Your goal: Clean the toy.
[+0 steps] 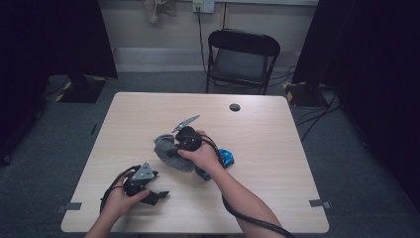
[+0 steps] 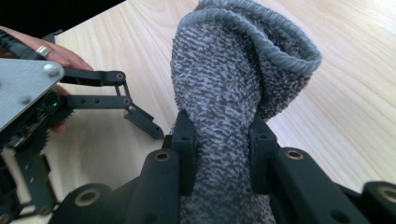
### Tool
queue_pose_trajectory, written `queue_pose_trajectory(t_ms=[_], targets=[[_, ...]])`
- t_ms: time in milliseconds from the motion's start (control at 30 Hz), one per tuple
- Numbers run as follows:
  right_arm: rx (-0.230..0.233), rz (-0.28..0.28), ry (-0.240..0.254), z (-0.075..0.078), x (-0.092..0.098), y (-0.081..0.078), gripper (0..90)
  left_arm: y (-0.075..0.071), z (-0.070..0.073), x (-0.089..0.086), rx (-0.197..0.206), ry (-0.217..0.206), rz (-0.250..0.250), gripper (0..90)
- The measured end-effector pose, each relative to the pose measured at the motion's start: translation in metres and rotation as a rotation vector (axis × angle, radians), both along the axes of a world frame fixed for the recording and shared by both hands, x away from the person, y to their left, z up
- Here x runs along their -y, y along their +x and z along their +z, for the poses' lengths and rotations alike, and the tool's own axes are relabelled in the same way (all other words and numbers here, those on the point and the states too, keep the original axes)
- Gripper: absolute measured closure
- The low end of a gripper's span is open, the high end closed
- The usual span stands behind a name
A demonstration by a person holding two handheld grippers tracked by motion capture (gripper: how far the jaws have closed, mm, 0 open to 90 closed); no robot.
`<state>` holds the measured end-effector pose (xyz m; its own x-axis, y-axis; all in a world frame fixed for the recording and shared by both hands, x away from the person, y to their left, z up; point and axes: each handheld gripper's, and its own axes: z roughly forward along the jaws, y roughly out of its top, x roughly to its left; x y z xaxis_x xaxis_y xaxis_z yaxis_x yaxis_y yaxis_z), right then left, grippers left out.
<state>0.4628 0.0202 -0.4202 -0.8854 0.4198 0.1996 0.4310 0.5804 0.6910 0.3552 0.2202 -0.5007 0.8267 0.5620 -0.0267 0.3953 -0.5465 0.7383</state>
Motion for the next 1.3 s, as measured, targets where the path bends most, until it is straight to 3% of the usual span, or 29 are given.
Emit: queue_pose_trajectory(t_ms=[433,833,1067,1167,1300], targets=[[0.002,-0.037,-0.033,-0.024,-0.031,0.005,70.8,0.000,0.000,0.000,0.004,0.005,-0.003,13.5],[0.034,-0.006,-0.072,-0.042,-0.057,0.010,67.7,0.000,0.000,0.000,0.000,0.000,-0.002,13.5],[0.046,-0.022,-0.067,-0.039,-0.051,0.007,46.6,0.000,0.000,0.000,0.006,0.011,-0.007,13.5],[0.056,-0.030,-0.018,-0.030,-0.038,0.005,36.8,0.000,0.000,0.000,0.006,0.012,-0.007,13.5],[0.070,-0.033,0.000,-0.017,-0.023,-0.001,34.3,0.000,0.000,0.000,0.006,0.013,-0.006,13.5]])
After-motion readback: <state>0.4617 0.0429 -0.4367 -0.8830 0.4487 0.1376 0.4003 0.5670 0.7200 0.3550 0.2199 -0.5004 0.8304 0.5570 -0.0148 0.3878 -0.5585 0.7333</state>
